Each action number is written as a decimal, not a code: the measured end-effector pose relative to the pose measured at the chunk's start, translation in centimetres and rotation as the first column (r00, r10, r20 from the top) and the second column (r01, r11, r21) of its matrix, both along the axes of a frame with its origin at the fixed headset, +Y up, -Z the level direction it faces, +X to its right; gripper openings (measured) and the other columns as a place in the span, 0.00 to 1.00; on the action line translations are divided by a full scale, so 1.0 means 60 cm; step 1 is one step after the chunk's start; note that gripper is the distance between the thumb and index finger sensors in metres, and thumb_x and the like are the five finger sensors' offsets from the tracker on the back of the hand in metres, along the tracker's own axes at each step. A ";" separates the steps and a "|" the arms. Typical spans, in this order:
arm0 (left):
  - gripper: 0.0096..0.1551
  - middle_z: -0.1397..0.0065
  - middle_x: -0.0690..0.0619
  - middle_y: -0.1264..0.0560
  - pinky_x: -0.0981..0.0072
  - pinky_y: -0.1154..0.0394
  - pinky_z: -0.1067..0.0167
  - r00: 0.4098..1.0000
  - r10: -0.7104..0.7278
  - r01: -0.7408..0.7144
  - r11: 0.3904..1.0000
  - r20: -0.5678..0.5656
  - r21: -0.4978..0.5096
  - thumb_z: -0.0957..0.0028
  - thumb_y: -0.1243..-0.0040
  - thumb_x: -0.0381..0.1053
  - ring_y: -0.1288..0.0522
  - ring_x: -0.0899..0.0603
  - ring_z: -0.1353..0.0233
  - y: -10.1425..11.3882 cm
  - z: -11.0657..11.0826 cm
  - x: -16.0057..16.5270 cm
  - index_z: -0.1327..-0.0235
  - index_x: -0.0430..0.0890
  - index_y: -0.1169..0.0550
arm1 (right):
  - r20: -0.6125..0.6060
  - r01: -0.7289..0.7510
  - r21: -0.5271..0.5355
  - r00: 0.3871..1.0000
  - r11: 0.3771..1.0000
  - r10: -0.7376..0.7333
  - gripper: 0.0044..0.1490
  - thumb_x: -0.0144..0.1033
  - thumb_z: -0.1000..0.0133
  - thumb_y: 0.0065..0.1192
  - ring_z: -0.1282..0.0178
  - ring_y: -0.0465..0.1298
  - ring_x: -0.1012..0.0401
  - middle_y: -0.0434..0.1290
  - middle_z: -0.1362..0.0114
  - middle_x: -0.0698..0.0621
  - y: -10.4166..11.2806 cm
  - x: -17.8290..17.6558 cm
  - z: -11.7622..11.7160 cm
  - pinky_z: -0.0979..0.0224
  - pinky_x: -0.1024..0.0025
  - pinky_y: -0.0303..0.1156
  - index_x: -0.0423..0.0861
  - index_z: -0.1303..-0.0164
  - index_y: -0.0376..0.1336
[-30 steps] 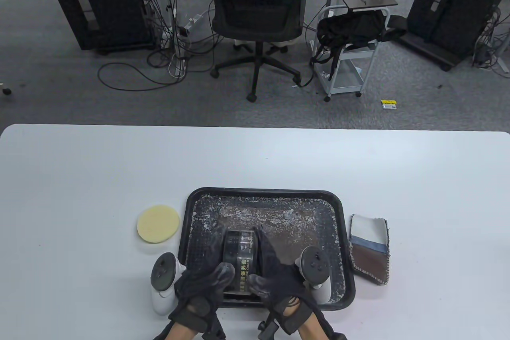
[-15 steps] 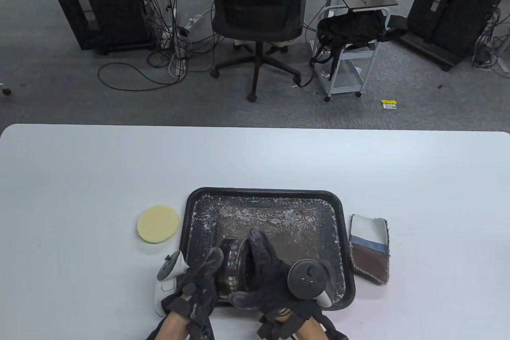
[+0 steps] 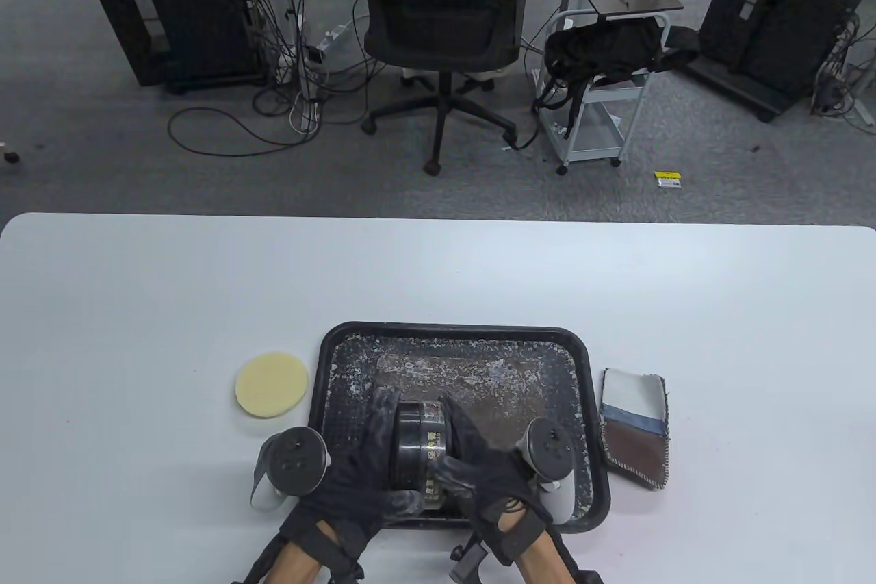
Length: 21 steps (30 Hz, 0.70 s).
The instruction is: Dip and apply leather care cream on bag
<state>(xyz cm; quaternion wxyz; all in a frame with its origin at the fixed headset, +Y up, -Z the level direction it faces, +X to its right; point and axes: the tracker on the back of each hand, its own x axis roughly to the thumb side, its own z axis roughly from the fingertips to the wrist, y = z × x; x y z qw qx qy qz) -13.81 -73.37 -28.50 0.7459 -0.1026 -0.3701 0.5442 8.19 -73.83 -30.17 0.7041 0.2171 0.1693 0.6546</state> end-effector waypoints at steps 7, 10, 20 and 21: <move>0.65 0.14 0.47 0.69 0.30 0.43 0.26 0.981 0.166 -0.183 0.961 -0.099 -0.205 0.46 0.48 0.86 0.57 0.25 0.15 -0.022 -0.001 -0.006 0.22 0.59 0.70 | 0.115 -0.163 0.203 0.983 0.966 0.142 0.79 0.74 0.61 0.66 0.25 0.57 0.25 0.40 0.19 0.29 0.019 -0.001 0.006 0.31 0.26 0.60 0.40 0.19 0.32; 0.65 0.15 0.43 0.69 0.30 0.44 0.27 0.944 0.315 -0.324 0.824 -0.100 -0.464 0.45 0.51 0.86 0.57 0.23 0.18 -0.047 0.000 0.001 0.21 0.54 0.70 | 0.181 -0.294 0.367 0.953 0.883 0.242 0.79 0.73 0.63 0.68 0.24 0.56 0.25 0.40 0.18 0.30 0.032 -0.004 0.011 0.30 0.26 0.59 0.41 0.19 0.34; 0.66 0.20 0.46 0.80 0.27 0.60 0.25 0.891 0.449 -0.385 0.671 -0.066 -0.633 0.48 0.59 0.86 0.75 0.29 0.18 -0.065 0.000 0.007 0.28 0.53 0.77 | 0.189 -0.337 0.338 0.939 0.879 0.288 0.79 0.73 0.64 0.70 0.24 0.58 0.25 0.43 0.18 0.31 0.026 -0.006 0.007 0.31 0.26 0.62 0.41 0.19 0.36; 0.66 0.20 0.47 0.80 0.26 0.62 0.25 0.899 0.434 -0.395 0.736 -0.065 -0.549 0.47 0.58 0.85 0.76 0.30 0.18 -0.055 -0.002 0.006 0.28 0.52 0.77 | 0.175 -0.277 0.279 0.956 0.919 0.235 0.79 0.73 0.64 0.69 0.25 0.59 0.25 0.44 0.18 0.31 0.022 -0.003 0.005 0.31 0.26 0.62 0.41 0.19 0.36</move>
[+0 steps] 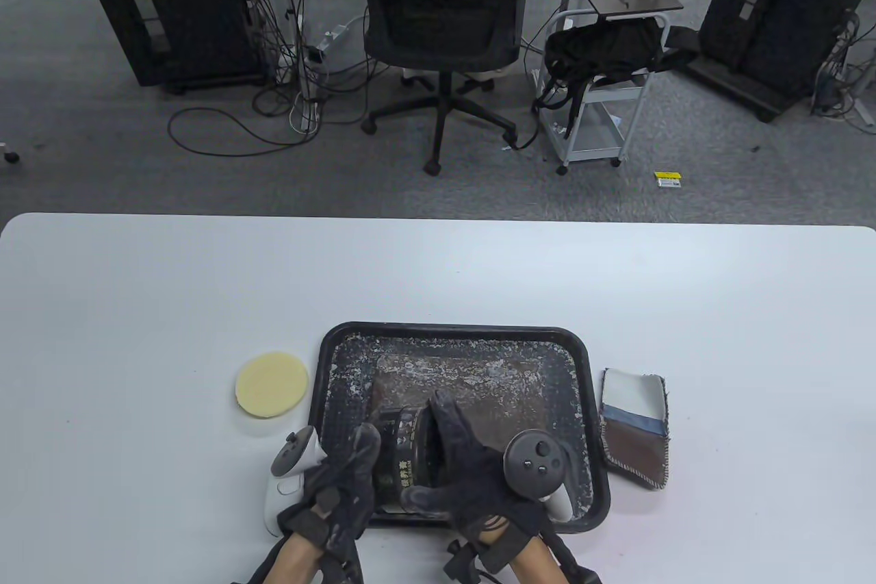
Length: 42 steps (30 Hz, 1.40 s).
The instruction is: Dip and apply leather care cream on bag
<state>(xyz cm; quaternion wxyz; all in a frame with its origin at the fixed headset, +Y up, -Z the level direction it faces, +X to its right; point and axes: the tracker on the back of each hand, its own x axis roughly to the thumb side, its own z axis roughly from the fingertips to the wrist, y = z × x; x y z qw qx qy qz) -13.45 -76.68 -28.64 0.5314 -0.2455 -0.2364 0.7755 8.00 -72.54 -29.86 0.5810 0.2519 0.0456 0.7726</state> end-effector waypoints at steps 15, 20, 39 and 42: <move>0.72 0.18 0.52 0.80 0.26 0.50 0.23 0.789 -0.532 0.599 0.553 -0.308 0.578 0.50 0.43 0.84 0.68 0.30 0.14 0.061 0.011 -0.001 0.33 0.64 0.80 | -0.028 0.233 -0.426 0.962 0.874 -0.270 0.77 0.78 0.58 0.62 0.28 0.62 0.25 0.45 0.20 0.26 -0.037 0.016 -0.007 0.35 0.28 0.66 0.36 0.19 0.37; 0.72 0.17 0.52 0.78 0.30 0.45 0.23 0.787 -0.543 0.602 0.569 -0.294 0.560 0.49 0.41 0.84 0.65 0.30 0.14 0.053 0.006 -0.005 0.31 0.65 0.79 | -0.029 0.217 -0.441 0.966 0.871 -0.255 0.77 0.78 0.58 0.61 0.29 0.62 0.24 0.45 0.21 0.26 -0.041 0.015 -0.009 0.36 0.28 0.66 0.35 0.20 0.36; 0.69 0.16 0.45 0.72 0.33 0.40 0.27 0.986 -0.140 0.145 0.989 -0.094 0.041 0.45 0.44 0.83 0.59 0.25 0.17 0.010 -0.001 -0.022 0.25 0.55 0.73 | 0.032 0.219 -0.317 0.975 0.923 -0.221 0.77 0.77 0.60 0.64 0.27 0.61 0.25 0.45 0.20 0.28 -0.018 0.034 -0.011 0.34 0.28 0.65 0.37 0.19 0.38; 0.69 0.17 0.45 0.72 0.33 0.42 0.26 0.974 -0.149 0.165 0.982 -0.169 0.090 0.45 0.45 0.83 0.60 0.25 0.17 0.021 -0.005 -0.042 0.25 0.55 0.74 | 0.070 0.295 -0.317 0.955 0.901 -0.288 0.77 0.78 0.58 0.62 0.26 0.60 0.25 0.44 0.19 0.28 -0.021 0.046 -0.014 0.33 0.28 0.65 0.38 0.19 0.36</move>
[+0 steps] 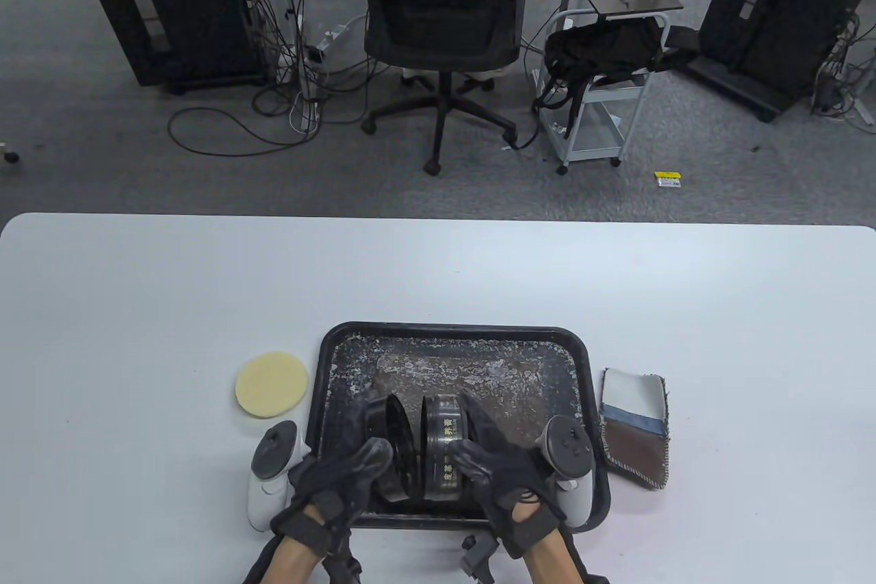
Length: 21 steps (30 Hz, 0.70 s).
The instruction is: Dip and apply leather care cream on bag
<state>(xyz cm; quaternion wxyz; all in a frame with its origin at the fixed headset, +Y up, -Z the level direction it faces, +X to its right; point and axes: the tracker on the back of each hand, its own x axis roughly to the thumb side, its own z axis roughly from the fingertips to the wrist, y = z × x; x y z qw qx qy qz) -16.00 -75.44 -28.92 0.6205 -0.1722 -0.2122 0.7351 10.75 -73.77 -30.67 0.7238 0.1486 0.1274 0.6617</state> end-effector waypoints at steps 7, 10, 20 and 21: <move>0.68 0.18 0.45 0.74 0.31 0.46 0.24 0.962 0.158 -0.139 0.985 -0.223 0.098 0.43 0.45 0.82 0.63 0.26 0.17 0.018 -0.003 -0.065 0.26 0.55 0.75 | 0.043 0.301 -0.032 0.953 0.953 -0.300 0.73 0.78 0.50 0.52 0.24 0.53 0.24 0.37 0.19 0.28 -0.011 0.032 -0.011 0.30 0.28 0.61 0.38 0.19 0.30; 0.68 0.18 0.45 0.76 0.31 0.47 0.24 0.916 0.239 -0.203 0.969 -0.324 0.139 0.42 0.46 0.82 0.65 0.26 0.17 0.021 -0.001 -0.101 0.27 0.55 0.76 | 0.080 0.383 -0.049 0.922 0.922 -0.379 0.70 0.77 0.47 0.48 0.24 0.50 0.24 0.36 0.19 0.28 -0.017 0.047 -0.015 0.29 0.27 0.59 0.38 0.18 0.30; 0.69 0.19 0.46 0.76 0.29 0.50 0.24 0.534 -0.073 0.222 0.973 -0.842 0.057 0.43 0.42 0.81 0.66 0.27 0.17 0.031 0.049 -0.250 0.26 0.55 0.74 | 0.158 0.455 -0.081 0.884 0.887 -0.439 0.68 0.77 0.46 0.46 0.23 0.49 0.25 0.36 0.18 0.29 -0.033 0.078 -0.021 0.29 0.29 0.60 0.39 0.18 0.30; 0.70 0.19 0.46 0.76 0.29 0.51 0.24 0.507 -0.077 0.223 0.974 -0.858 0.045 0.43 0.42 0.80 0.66 0.27 0.17 0.029 0.052 -0.255 0.26 0.55 0.75 | 0.160 0.454 -0.081 0.884 0.887 -0.438 0.68 0.77 0.46 0.46 0.23 0.49 0.25 0.36 0.18 0.29 -0.033 0.078 -0.021 0.29 0.29 0.61 0.39 0.18 0.30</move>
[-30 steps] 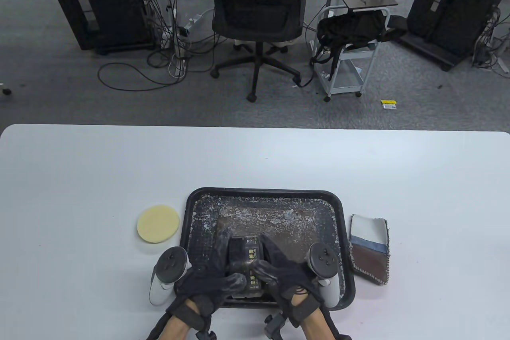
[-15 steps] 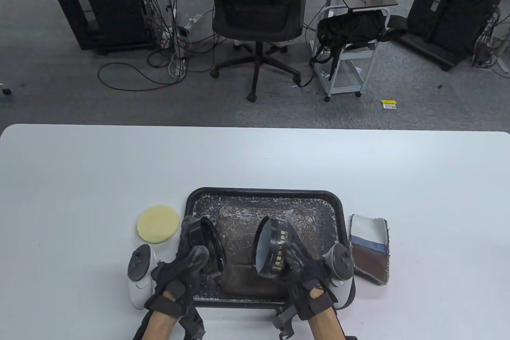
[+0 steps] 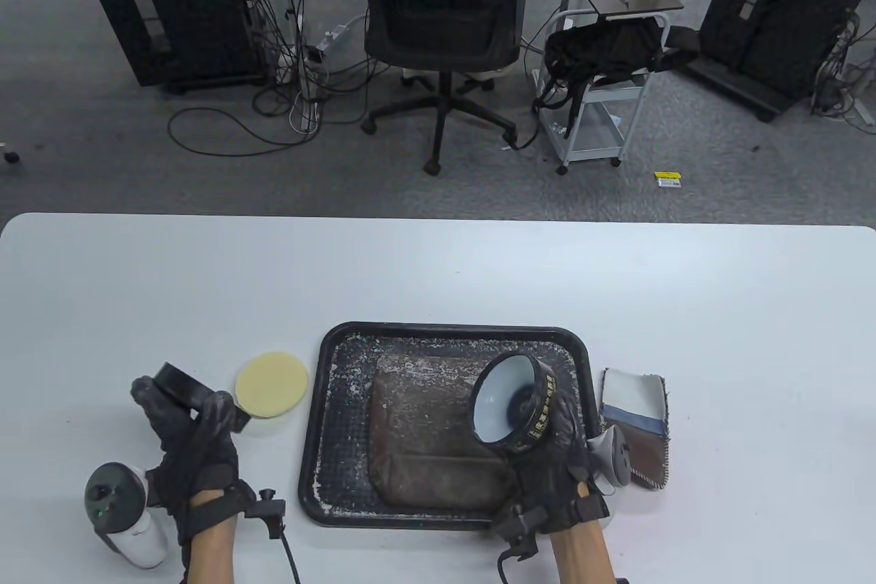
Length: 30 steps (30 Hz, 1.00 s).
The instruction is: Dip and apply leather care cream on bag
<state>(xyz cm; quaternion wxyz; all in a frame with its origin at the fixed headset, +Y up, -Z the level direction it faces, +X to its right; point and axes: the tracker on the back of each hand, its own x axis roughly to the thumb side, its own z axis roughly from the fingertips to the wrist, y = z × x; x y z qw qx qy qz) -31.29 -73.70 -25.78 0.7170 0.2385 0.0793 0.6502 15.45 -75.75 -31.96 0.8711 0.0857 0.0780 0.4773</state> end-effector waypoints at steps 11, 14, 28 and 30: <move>0.78 0.21 0.44 0.78 0.28 0.50 0.26 0.788 -0.615 0.472 0.603 0.001 -0.643 0.48 0.32 0.79 0.60 0.24 0.18 0.001 -0.001 -0.006 0.25 0.50 0.74 | 0.004 -0.002 -0.003 1.000 1.000 0.002 0.68 0.77 0.46 0.46 0.22 0.49 0.25 0.35 0.18 0.30 -0.001 0.002 0.000 0.28 0.29 0.60 0.39 0.18 0.30; 0.78 0.21 0.44 0.77 0.27 0.51 0.27 0.732 -0.665 0.530 0.419 0.149 -0.737 0.49 0.31 0.78 0.60 0.24 0.19 -0.021 -0.020 0.009 0.25 0.49 0.73 | 0.003 -0.004 -0.001 1.000 1.000 0.004 0.68 0.77 0.46 0.46 0.22 0.49 0.25 0.35 0.18 0.30 -0.002 0.002 -0.001 0.28 0.29 0.60 0.39 0.18 0.30; 0.65 0.18 0.43 0.73 0.24 0.59 0.26 0.719 -0.596 0.570 0.211 0.358 -0.794 0.41 0.39 0.73 0.66 0.25 0.17 -0.083 -0.053 0.004 0.21 0.47 0.67 | 0.005 0.034 -0.023 0.999 0.999 -0.034 0.64 0.74 0.43 0.42 0.23 0.46 0.25 0.35 0.19 0.28 -0.007 0.009 -0.003 0.28 0.28 0.58 0.39 0.18 0.30; 0.60 0.17 0.45 0.72 0.23 0.63 0.28 0.744 -0.562 0.569 0.247 0.363 -0.784 0.38 0.42 0.70 0.71 0.26 0.18 -0.090 -0.056 0.004 0.20 0.48 0.65 | 0.006 0.054 -0.034 0.999 0.998 -0.054 0.62 0.73 0.43 0.41 0.23 0.46 0.24 0.35 0.19 0.28 -0.009 0.009 -0.004 0.29 0.28 0.58 0.39 0.17 0.30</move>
